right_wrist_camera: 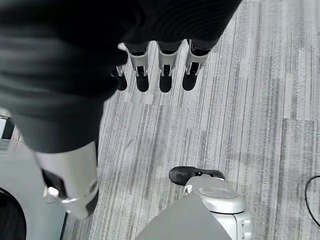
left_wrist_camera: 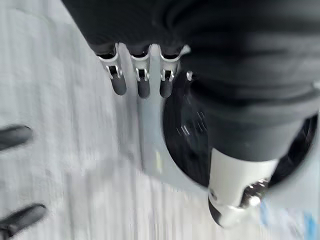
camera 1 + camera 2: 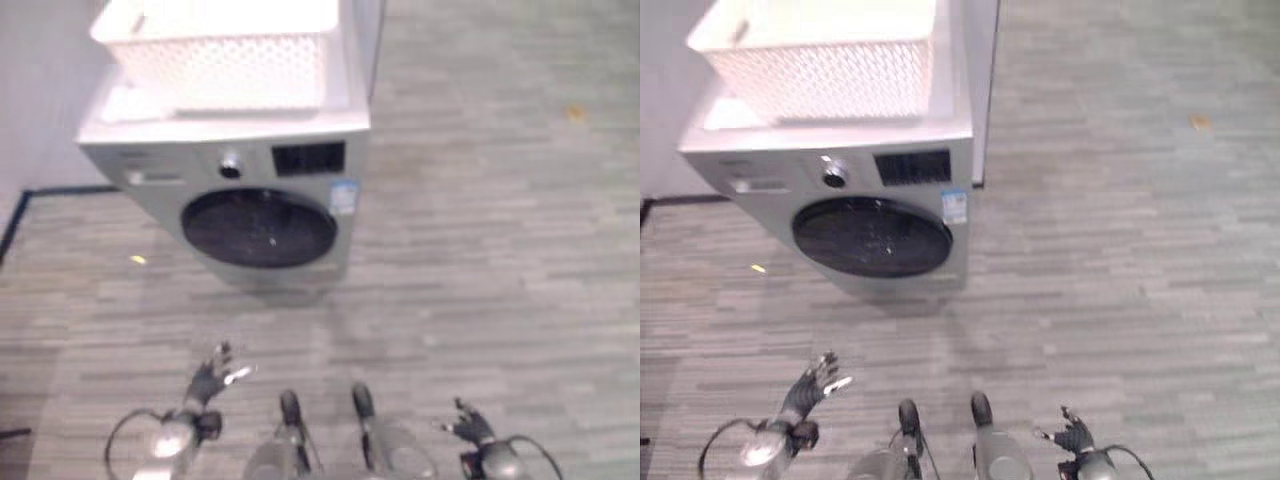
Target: Grab the laundry basket,head to the washer,open it,put in the laundry and shut it.
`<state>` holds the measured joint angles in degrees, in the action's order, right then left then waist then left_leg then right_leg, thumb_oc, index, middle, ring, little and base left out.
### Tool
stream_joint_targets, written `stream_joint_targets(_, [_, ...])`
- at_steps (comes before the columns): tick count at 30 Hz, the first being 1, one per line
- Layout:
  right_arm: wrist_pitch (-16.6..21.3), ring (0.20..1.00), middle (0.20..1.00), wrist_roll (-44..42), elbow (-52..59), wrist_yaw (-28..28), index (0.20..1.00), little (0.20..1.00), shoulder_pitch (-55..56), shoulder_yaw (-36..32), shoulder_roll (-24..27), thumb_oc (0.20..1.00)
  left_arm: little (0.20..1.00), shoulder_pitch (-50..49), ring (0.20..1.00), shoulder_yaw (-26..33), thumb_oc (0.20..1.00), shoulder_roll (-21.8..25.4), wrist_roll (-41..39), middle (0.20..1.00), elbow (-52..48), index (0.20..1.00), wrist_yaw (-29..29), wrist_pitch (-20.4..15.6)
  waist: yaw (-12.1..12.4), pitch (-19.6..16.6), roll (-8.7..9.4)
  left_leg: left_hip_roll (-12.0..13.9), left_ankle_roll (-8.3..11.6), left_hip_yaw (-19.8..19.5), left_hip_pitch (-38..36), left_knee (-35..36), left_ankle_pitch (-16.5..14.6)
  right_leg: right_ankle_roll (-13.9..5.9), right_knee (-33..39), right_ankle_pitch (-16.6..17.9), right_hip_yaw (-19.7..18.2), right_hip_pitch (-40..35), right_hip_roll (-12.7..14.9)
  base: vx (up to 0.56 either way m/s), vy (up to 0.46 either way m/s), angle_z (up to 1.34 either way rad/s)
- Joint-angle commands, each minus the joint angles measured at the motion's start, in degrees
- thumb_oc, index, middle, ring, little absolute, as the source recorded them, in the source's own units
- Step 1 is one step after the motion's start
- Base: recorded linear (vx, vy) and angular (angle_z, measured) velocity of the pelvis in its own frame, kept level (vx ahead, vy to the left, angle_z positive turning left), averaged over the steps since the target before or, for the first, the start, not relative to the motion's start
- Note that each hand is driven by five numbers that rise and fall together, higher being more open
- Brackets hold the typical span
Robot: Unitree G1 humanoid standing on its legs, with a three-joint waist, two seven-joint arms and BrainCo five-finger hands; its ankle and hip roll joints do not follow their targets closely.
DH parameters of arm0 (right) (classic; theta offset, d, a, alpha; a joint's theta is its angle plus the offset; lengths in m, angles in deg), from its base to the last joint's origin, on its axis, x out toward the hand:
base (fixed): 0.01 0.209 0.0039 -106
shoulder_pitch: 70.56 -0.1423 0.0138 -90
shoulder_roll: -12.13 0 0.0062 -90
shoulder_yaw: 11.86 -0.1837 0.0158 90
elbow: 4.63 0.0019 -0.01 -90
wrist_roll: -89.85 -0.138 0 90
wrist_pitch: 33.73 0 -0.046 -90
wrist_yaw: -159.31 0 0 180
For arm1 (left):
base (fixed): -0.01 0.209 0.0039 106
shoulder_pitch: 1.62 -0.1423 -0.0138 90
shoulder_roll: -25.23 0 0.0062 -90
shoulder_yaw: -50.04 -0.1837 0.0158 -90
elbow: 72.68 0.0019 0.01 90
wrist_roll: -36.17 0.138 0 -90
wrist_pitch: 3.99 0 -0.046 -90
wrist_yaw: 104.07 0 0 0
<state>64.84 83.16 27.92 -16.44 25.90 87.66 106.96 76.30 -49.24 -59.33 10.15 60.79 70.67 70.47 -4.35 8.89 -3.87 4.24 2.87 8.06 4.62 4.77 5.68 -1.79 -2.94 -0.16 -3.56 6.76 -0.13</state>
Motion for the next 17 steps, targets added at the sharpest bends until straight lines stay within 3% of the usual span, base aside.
stream_joint_targets(1, [1.2,1.0,1.0,0.6,1.5,-0.4,1.0,1.0,3.4,-0.8,0.3,1.0,1.0,2.7,1.0,3.7,1.0,0.8,3.3,1.0,3.5,1.0,0.9,-1.2,0.6,-0.9,3.03,2.5,0.43,-3.1,3.9,-5.2,0.2,-4.19,-0.6,-1.0,1.0,-1.9,3.7,0.04,-0.056,0.34])
stream_joint_targets(2, [1.1,1.0,1.0,0.7,0.2,-0.4,1.0,1.0,4.1,-1.5,-0.5,1.0,1.0,2.5,1.0,7.2,1.0,-0.5,4.8,1.0,10.7,1.0,2.5,-0.9,1.4,-2.1,3.25,2.4,0.38,-4.2,3.1,-5.2,0.2,-4.04,-0.5,-1.6,2.2,-3.6,3.7,0.03,-0.035,0.38])
stream_joint_targets(3, [1.1,1.0,1.0,0.7,0.2,-0.4,1.0,1.0,4.1,-1.5,-0.5,1.0,1.0,2.5,1.0,7.2,1.0,-0.6,4.8,1.0,10.8,1.0,2.5,-1.0,1.4,-2.1,3.25,2.4,0.38,-4.3,3.0,-5.2,0.2,-4.04,-0.5,-1.6,2.2,-3.7,3.8,0.06,-0.05,0.45])
stream_joint_targets(6, [0.2,1.0,1.0,0.5,-4.3,0.1,1.0,1.0,4.5,-2.6,-2.8,1.0,1.0,2.6,1.0,13.8,1.0,-2.6,6.0,1.0,23.8,1.0,4.9,0.8,2.7,-4.4,4.02,2.1,0.28,-6.0,1.2,-5.6,-0.4,-3.68,-0.2,-2.7,4.1,-6.8,3.9,0.05,-0.038,0.34])
stream_joint_targets(17, [-1.6,1.0,1.0,0.3,-9.2,-1.1,1.0,1.0,4.7,-2.2,-4.1,1.0,1.0,2.3,1.0,12.4,1.0,-4.4,7.7,1.0,26.8,1.0,2.2,2.3,3.5,-7.1,4.21,1.8,0.22,-7.6,-0.8,-4.6,-0.6,-3.32,0.6,-3.4,6.9,-9.9,4.3,0.01,-0.007,0.13])
